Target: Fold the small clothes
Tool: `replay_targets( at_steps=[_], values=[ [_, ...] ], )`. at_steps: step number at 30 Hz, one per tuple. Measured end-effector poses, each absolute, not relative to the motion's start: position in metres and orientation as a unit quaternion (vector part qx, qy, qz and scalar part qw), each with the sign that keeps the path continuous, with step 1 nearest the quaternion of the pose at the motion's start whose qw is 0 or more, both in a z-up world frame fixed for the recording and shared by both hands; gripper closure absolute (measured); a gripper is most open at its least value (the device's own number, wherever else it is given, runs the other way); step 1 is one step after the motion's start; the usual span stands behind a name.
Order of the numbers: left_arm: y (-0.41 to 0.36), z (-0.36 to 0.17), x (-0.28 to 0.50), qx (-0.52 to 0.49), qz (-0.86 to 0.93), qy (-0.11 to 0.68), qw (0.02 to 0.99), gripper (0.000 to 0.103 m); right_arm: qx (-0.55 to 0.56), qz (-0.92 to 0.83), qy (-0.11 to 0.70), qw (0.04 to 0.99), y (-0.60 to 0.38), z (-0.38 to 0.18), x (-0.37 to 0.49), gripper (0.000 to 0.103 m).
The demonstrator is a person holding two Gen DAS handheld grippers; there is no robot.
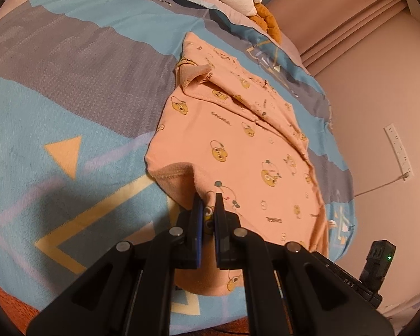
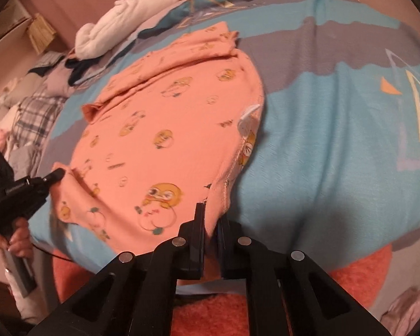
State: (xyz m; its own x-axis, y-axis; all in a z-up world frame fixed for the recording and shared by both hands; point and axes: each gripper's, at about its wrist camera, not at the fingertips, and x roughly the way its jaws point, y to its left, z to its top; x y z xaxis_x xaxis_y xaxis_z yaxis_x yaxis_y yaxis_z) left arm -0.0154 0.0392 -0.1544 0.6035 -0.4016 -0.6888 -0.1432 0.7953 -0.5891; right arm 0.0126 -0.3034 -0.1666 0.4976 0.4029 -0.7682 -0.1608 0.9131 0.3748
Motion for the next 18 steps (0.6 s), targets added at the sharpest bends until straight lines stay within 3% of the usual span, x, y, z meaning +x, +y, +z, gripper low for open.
replay_targets(
  at_steps=[13, 18],
  values=[
    [0.054, -0.139, 0.030, -0.339, -0.088, 0.438, 0.828, 0.097, 0.283, 0.235, 0.400, 0.839, -0.323, -0.120, 0.086, 0.095],
    [0.059, -0.150, 0.073, -0.351, -0.075, 0.465, 0.809, 0.098, 0.338, 0.163, 0.427, 0.823, -0.331, -0.137, 0.130, 0.095]
  ],
)
